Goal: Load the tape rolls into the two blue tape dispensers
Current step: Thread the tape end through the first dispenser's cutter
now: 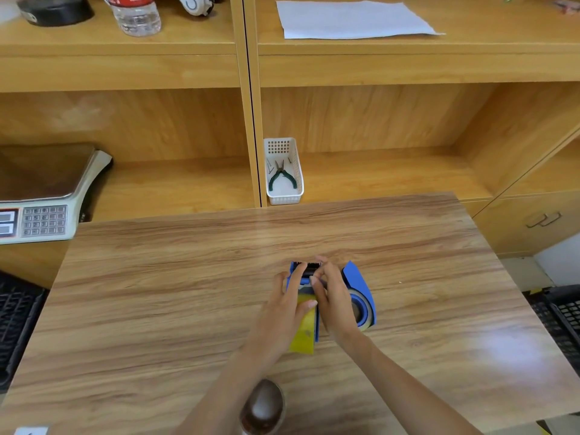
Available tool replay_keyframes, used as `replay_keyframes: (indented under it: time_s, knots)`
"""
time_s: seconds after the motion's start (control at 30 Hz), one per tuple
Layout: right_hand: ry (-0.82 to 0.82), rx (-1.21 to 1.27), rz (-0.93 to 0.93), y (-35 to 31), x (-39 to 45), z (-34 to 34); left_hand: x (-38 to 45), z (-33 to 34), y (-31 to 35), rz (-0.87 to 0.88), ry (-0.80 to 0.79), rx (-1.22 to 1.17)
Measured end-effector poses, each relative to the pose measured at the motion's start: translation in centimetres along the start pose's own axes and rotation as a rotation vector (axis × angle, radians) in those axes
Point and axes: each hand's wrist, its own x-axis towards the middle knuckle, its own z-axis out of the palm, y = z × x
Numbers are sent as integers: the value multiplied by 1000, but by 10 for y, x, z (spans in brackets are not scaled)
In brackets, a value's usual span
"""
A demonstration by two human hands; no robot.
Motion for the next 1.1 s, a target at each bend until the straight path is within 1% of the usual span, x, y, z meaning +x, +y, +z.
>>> replay_keyframes:
  time_s: [0.07,0.17,0.23,0.33,0.43,0.53,0.6,0.7,0.8,0.9,1.0,1.1]
  knots:
    - [-19,-98,-19,-4,1,-3,-1,-1,0,2,16,-5]
    - [-60,-322,-114,-5,3,-7,-4,-2,-2,14,30,-5]
    - [-70,-365,-143,-5,5,-9,-5,-2,-2,26,27,-4]
    - [-70,-343,-156,-5,6,-11,-7,-2,-1,42,17,7]
    - [-62,-320,-137,-7,5,-10,-10,-2,-2,44,19,-32]
    - [-35,-275,-48,-9,6,-8,-11,-2,-2,40,27,-67]
    - [-32,-264,8,-11,8,-7,-11,-2,0,36,40,-50]
    - [-42,-271,38,-13,10,-7,-10,-1,3,27,56,-29]
    - [-51,-299,50,-12,12,-9,-12,1,2,22,30,-75]
    - [-23,-302,71,-14,13,-10,-13,3,-2,38,-9,-98]
    - [-15,-238,131,-13,19,-9,-13,5,-3,66,-27,-54]
    - [-40,-140,238,-13,29,-11,-15,6,-3,72,-52,-27]
